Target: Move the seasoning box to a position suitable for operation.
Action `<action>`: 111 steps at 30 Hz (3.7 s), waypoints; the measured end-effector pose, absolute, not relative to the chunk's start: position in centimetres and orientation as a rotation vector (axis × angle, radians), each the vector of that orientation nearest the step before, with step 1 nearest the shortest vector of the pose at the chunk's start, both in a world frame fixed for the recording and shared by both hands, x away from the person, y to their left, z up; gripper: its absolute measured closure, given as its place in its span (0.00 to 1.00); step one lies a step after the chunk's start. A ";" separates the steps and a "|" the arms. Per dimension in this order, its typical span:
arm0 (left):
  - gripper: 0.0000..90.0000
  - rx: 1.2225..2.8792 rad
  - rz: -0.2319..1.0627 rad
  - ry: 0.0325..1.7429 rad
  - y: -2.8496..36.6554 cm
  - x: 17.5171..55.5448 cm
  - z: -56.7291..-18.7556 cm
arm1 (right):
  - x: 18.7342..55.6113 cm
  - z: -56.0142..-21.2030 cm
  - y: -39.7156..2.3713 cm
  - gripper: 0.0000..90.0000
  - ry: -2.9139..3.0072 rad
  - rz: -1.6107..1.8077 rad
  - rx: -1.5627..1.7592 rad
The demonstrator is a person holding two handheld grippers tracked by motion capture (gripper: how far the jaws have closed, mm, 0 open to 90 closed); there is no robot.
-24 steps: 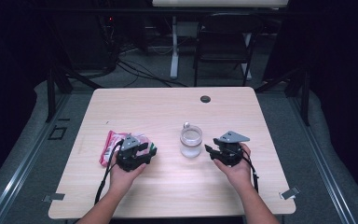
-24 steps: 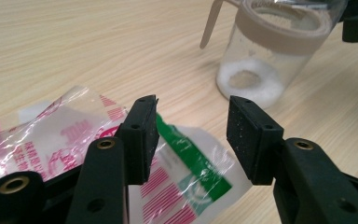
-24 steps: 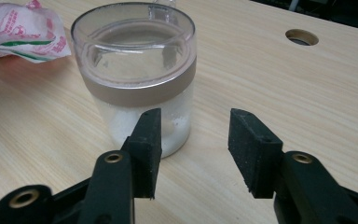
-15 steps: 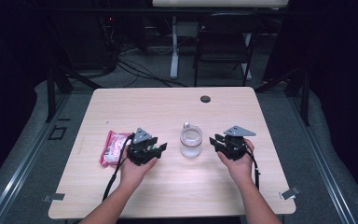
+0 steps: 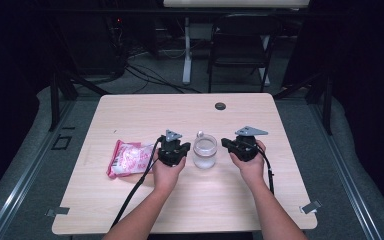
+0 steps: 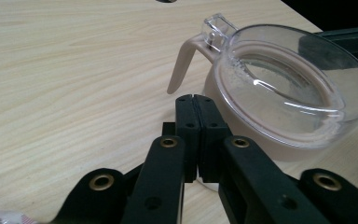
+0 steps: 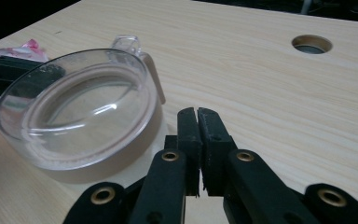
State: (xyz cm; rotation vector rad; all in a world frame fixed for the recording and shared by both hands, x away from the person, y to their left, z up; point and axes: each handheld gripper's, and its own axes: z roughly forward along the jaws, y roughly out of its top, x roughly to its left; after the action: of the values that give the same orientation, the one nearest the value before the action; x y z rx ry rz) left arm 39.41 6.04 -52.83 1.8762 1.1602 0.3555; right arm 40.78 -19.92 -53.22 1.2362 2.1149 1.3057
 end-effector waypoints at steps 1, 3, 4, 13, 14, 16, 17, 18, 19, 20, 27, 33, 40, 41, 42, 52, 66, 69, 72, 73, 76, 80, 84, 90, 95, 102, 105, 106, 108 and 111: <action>1.00 1.884 0.366 1.159 5.8 39.4 -52.9 | 40.9 -53.2 -19.7 0.98 2.123 1.306 1.229; 1.00 1.902 0.384 1.157 5.5 39.4 -52.9 | 41.0 -53.2 -19.5 0.98 2.133 1.309 1.213; 1.00 1.895 0.381 1.160 5.3 39.4 -53.0 | 41.0 -53.2 -19.2 0.98 2.139 1.308 1.208; 1.00 1.925 0.408 1.154 4.8 39.2 -53.1 | 40.9 -53.4 -18.5 1.00 2.167 1.291 1.175; 1.00 1.925 0.410 1.152 4.8 39.2 -53.1 | 40.7 -53.3 -18.5 1.00 2.168 1.276 1.176; 1.00 1.930 0.410 1.149 4.8 39.1 -53.0 | 40.6 -53.3 -18.4 1.00 2.168 1.274 1.175; 1.00 1.936 0.404 1.145 4.8 39.1 -53.0 | 40.2 -53.2 -18.4 1.00 2.176 1.266 1.171; 1.00 1.936 0.404 1.145 4.8 39.1 -53.0 | 40.2 -53.2 -18.4 1.00 2.176 1.266 1.171; 1.00 1.933 0.402 1.142 4.8 39.0 -53.0 | 39.7 -53.2 -18.4 1.00 2.176 1.261 1.167; 1.00 1.946 0.394 1.133 4.9 39.0 -52.9 | 39.7 -53.2 -18.4 1.00 2.176 1.261 1.167; 1.00 1.995 0.391 1.032 4.6 38.1 -52.7 | 37.4 -52.8 -18.7 1.00 2.186 1.210 1.167; 1.00 2.008 0.340 0.973 4.7 37.6 -52.6 | 34.5 -52.1 -18.7 1.00 2.211 1.128 1.139; 1.00 2.035 0.321 0.915 4.9 37.2 -52.5 | 31.9 -51.2 -18.3 1.00 2.257 1.086 1.115; 1.00 2.038 0.316 0.906 5.1 37.1 -52.4 | 31.4 -51.2 -18.2 1.00 2.271 1.090 1.109; 1.00 2.026 0.303 0.901 5.4 37.0 -52.2 | 31.4 -51.2 -18.2 1.00 2.271 1.090 1.109; 0.95 1.995 0.311 0.883 10.8 33.1 -50.4 | 31.7 -51.2 -18.9 0.93 2.236 1.143 1.040; 0.93 1.927 0.384 1.031 16.2 30.8 -51.1 | 32.6 -51.3 -16.8 0.99 2.362 1.145 1.002; 0.92 1.917 0.406 1.052 17.0 30.5 -51.1 | 32.5 -51.5 -15.1 0.96 2.442 1.194 0.926; 0.92 1.905 0.413 1.070 17.5 30.4 -51.1 | 32.6 -51.8 -14.4 0.95 2.462 1.218 0.901; 0.91 1.903 0.417 1.077 17.8 30.4 -51.1 | 32.7 -52.0 -14.2 0.95 2.461 1.208 0.894; 0.90 1.883 0.427 1.109 18.5 30.2 -51.1 | 33.4 -52.5 -14.3 0.94 2.420 1.176 0.910; 0.88 1.858 0.435 1.141 19.3 29.9 -51.2 | 35.1 -53.3 -14.7 0.90 2.376 1.170 0.988; 0.87 1.845 0.454 1.167 19.9 29.5 -51.2 | 36.6 -54.2 -14.8 0.86 2.382 1.170 1.031; 0.82 1.823 0.483 1.190 20.7 28.9 -51.4 | 38.4 -55.3 -14.1 0.81 2.401 1.149 1.029; 0.78 1.812 0.483 1.208 21.3 28.6 -51.6 | 39.3 -56.0 -13.3 0.82 2.413 1.103 1.036; 0.72 1.797 0.485 1.208 21.5 28.5 -51.7 | 39.9 -56.5 -12.9 0.86 2.410 1.118 1.046; 0.72 1.801 0.495 1.201 21.3 28.5 -51.8 | 39.9 -56.5 -12.8 0.92 2.414 1.123 1.033; 0.71 1.799 0.488 1.198 21.2 28.5 -51.9 | 39.8 -56.5 -12.7 0.93 2.411 1.114 1.022; 0.70 1.799 0.478 1.191 21.1 28.6 -51.9 | 39.6 -56.4 -12.5 0.94 2.404 1.096 1.001; 0.69 1.796 0.483 1.176 20.8 28.7 -51.8 | 39.4 -56.3 -12.5 0.95 2.401 1.068 0.989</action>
State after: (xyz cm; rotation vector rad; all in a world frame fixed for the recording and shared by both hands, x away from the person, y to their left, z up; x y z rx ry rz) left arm 28.65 20.84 -51.80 1.7963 1.1763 0.4829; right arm 39.41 -12.50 -56.27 0.9892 2.4015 1.0680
